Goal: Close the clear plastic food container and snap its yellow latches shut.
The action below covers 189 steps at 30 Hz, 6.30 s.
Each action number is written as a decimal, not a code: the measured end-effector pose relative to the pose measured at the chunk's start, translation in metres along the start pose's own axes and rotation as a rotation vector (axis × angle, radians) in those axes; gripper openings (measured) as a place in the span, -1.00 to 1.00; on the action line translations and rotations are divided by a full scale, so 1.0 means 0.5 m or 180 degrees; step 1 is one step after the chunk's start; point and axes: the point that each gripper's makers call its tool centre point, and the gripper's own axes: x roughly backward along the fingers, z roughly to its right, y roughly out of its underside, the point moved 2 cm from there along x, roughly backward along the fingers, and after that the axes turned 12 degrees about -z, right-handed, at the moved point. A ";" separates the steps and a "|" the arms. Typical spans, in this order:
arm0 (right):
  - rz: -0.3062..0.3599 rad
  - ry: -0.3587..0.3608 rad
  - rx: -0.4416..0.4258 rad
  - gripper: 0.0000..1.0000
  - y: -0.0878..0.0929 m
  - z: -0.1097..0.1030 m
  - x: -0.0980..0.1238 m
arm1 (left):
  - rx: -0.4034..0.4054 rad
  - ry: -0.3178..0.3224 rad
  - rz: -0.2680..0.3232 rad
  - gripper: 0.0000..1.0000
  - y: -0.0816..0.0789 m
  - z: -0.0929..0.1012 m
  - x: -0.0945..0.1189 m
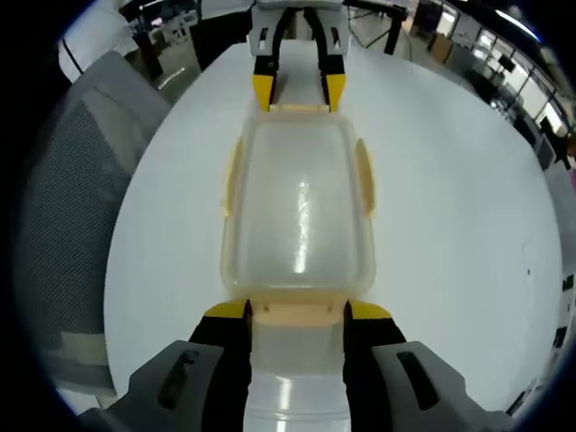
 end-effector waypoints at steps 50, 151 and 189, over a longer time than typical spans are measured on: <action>0.0113 0.0025 0.0057 -0.29 0.042 -0.039 0.201 | -0.0037 -0.0101 0.0018 -0.32 -0.131 0.042 0.137; -0.0239 -0.0023 -0.0124 -0.27 0.421 -0.029 0.211 | -0.0207 0.0086 0.0021 -0.31 -0.464 0.028 -0.052; -0.0156 0.0055 -0.0019 -0.24 0.428 -0.026 0.193 | -0.0218 0.0071 0.0046 -0.30 -0.453 0.031 -0.075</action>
